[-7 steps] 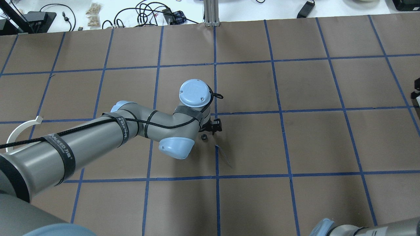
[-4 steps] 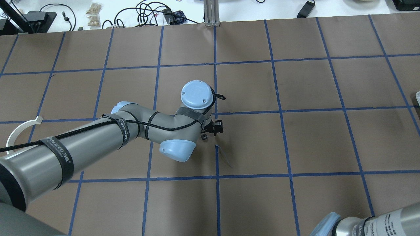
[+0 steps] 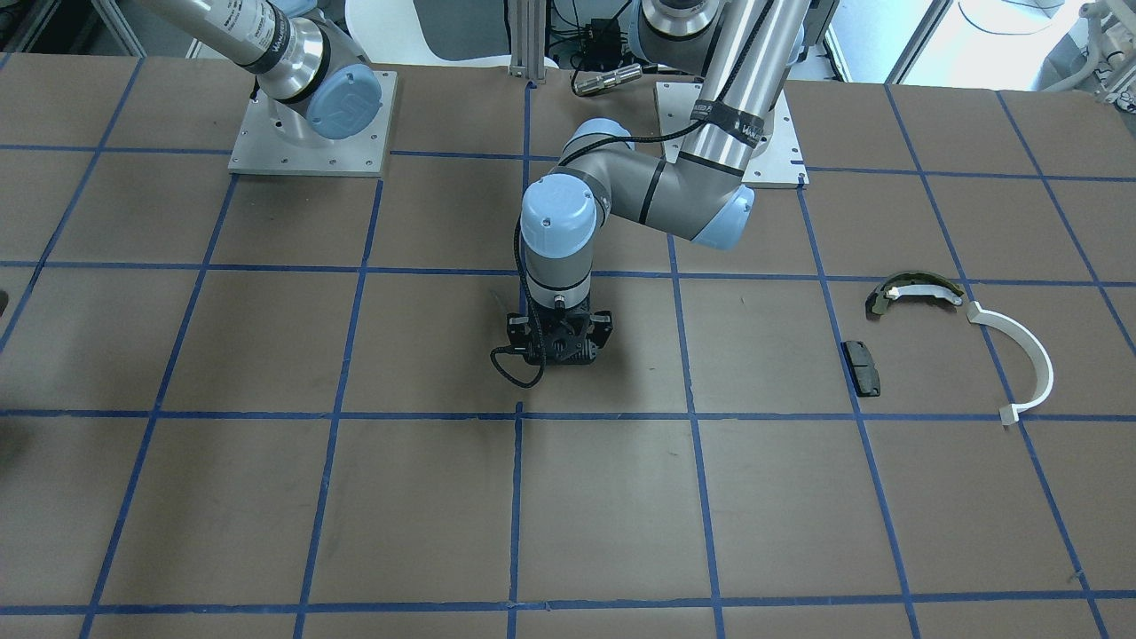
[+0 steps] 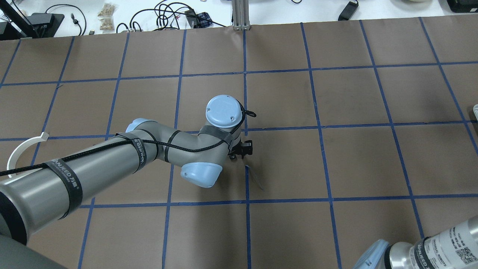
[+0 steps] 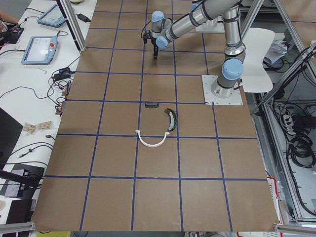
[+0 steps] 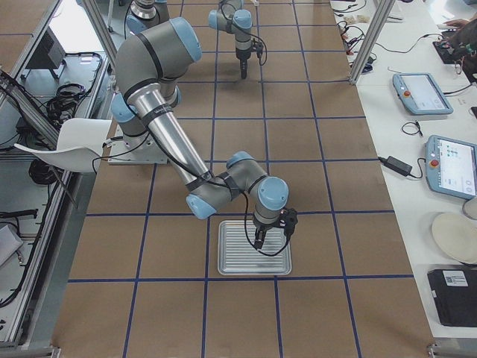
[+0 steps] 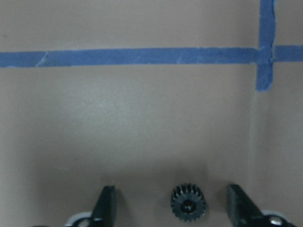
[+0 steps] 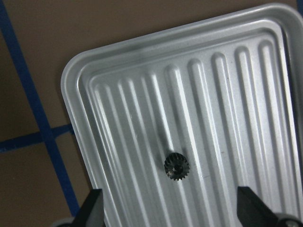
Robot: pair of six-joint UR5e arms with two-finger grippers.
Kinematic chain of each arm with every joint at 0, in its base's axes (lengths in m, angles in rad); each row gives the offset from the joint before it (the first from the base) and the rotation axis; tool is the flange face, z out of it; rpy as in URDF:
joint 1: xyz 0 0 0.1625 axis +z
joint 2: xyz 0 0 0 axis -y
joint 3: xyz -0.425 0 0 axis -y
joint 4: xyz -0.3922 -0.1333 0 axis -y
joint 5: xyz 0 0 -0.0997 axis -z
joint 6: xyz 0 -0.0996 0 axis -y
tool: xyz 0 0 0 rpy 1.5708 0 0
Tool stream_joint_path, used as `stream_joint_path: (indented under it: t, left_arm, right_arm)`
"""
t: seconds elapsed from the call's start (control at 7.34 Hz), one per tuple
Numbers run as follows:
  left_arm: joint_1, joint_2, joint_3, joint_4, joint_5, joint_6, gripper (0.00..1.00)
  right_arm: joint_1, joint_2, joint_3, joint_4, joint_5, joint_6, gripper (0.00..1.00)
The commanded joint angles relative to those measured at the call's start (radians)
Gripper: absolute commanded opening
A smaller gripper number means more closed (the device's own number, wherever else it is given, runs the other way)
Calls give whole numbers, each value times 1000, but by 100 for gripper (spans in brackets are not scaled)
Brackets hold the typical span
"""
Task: Place bearing gear from tray to pile
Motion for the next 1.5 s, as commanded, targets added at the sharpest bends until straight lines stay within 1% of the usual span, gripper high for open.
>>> stream_joint_path:
  t: [0.0,0.27,0.41,0.68,0.82,0.95,1.09,1.23,1.36]
  left_arm:
    - [1,2,1,0,1,0,0]
    - [20,21,18,-9,16,15,0]
    - [78,52,33,-69,65,81,0]
    - [239,121,72,-98,70,211,0]
    - [326,135,70,-114,76,303,0]
    - [447,149,60,-132,75,443,0]
    - [591,151,61,-153,67,601,0]
    - [690,154,61,-155,72,683,0]
    - [803,131,61,-149,72,853,0]
  right_arm:
    - [-2,30,7,-38,-8,-6,85]
    - [0,57,1,-45,-10,0,79]
    - [0,70,-2,-51,-10,-2,77]
    - [-2,70,1,-51,-16,-2,66]
    - [-2,70,-1,-50,-16,-3,62]
    - [-2,70,-1,-51,-16,-6,54]
    - [-2,70,1,-50,-39,-43,40]
    - [-2,70,1,-48,-45,-48,30]
    - [-2,68,-2,-42,-48,-54,2]
